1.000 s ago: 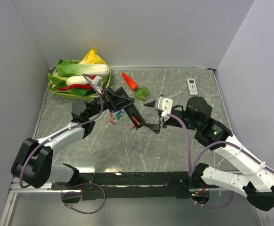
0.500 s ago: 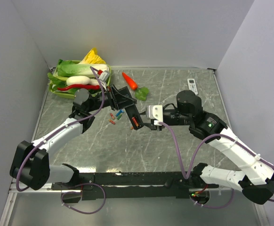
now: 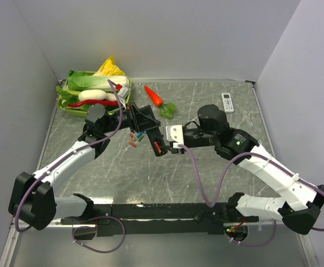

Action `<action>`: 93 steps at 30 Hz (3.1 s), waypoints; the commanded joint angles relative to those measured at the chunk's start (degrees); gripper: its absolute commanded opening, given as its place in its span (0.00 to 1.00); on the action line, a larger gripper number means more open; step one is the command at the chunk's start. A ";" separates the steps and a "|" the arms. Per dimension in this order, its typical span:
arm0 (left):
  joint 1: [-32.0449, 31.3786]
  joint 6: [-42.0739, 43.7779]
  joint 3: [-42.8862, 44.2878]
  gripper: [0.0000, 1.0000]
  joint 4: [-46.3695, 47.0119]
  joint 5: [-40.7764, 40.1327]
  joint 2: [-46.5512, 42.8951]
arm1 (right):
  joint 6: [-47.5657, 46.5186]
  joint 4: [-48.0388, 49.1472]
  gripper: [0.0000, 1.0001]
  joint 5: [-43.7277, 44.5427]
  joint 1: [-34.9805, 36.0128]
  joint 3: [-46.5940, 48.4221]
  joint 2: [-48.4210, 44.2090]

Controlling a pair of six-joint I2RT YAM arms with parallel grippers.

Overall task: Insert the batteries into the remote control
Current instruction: Load the battery into the remote control.

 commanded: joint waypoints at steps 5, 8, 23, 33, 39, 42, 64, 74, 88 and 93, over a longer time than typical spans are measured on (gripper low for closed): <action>-0.22 1.44 2.29 0.02 0.90 1.46 -3.10 | -1.90 0.23 0.38 -0.43 2.00 2.94 2.01; -0.22 1.52 2.46 0.02 0.81 1.90 -3.19 | -1.73 0.32 0.36 -0.51 2.08 2.94 2.45; -0.22 2.49 3.78 0.02 -0.86 2.69 -2.84 | -1.55 0.67 0.32 -1.04 2.35 2.94 4.39; -0.22 1.00 3.96 0.02 0.54 2.60 -2.75 | -1.72 0.32 0.27 -0.43 2.35 1.71 4.56; -0.22 -1.81 3.43 0.02 3.71 1.64 -2.84 | -1.55 0.14 0.20 0.28 2.35 0.04 3.95; -0.22 -3.48 3.43 0.02 5.64 1.02 -3.02 | -1.20 0.32 0.16 0.19 2.43 -1.10 3.60; -0.13 -8.06 -0.96 0.02 9.34 -6.98 -4.86 | 5.13 9.02 0.15 4.58 2.44 -9.89 0.52; 0.22 -10.08 -2.36 0.02 10.56 -12.16 -6.97 | 6.36 12.09 0.15 6.60 2.44 -14.81 0.35; 0.31 -0.51 -11.50 0.02 7.83 -18.93 -9.08 | 15.84 17.09 0.40 4.23 2.70 -6.56 -2.11; 0.31 0.29 -15.02 0.02 10.38 -22.71 -11.54 | 27.51 23.96 0.68 13.52 2.52 -8.57 -3.78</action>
